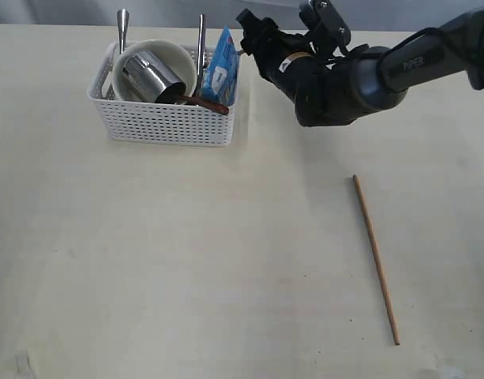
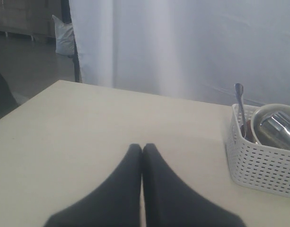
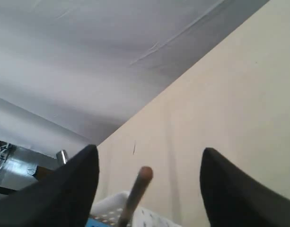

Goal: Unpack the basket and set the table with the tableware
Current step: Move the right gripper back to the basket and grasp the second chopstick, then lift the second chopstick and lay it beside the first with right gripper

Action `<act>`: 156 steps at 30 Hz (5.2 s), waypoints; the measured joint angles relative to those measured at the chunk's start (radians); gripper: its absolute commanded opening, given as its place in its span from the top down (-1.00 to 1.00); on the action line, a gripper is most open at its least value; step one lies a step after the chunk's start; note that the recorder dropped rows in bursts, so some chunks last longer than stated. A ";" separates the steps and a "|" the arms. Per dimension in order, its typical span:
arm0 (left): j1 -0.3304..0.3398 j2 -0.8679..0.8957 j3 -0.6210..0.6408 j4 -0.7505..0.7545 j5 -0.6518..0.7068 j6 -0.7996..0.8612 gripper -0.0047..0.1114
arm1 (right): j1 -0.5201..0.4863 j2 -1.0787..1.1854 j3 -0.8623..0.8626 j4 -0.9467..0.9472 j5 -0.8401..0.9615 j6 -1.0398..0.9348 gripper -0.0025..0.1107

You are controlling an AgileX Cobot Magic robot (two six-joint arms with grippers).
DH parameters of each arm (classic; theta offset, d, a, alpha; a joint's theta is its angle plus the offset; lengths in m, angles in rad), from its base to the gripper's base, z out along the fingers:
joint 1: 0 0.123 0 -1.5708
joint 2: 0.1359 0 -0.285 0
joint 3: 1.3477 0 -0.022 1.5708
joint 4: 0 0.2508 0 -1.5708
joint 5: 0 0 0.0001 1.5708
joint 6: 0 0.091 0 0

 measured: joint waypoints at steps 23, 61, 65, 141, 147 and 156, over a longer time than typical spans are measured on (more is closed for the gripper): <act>0.000 0.000 0.000 0.000 0.000 0.000 0.92 | 0.000 0.013 -0.038 -0.086 -0.007 0.061 0.96; 0.000 0.000 0.000 0.000 0.000 0.000 0.92 | -0.044 -0.412 -0.038 -0.004 0.289 -0.640 0.96; 0.000 0.000 0.000 0.000 0.000 0.000 0.92 | -0.045 -0.501 -0.038 0.019 0.365 -0.792 0.96; 0.000 0.000 0.000 0.000 0.000 0.000 0.92 | -0.295 -0.410 0.333 -0.229 1.159 -0.590 0.96; 0.000 0.000 0.000 0.000 0.000 0.000 0.92 | -0.295 -0.410 0.333 -0.229 1.142 -0.623 0.96; 0.000 0.000 0.000 0.000 0.000 0.000 0.92 | -0.295 -0.364 0.333 -0.214 1.134 -0.633 0.96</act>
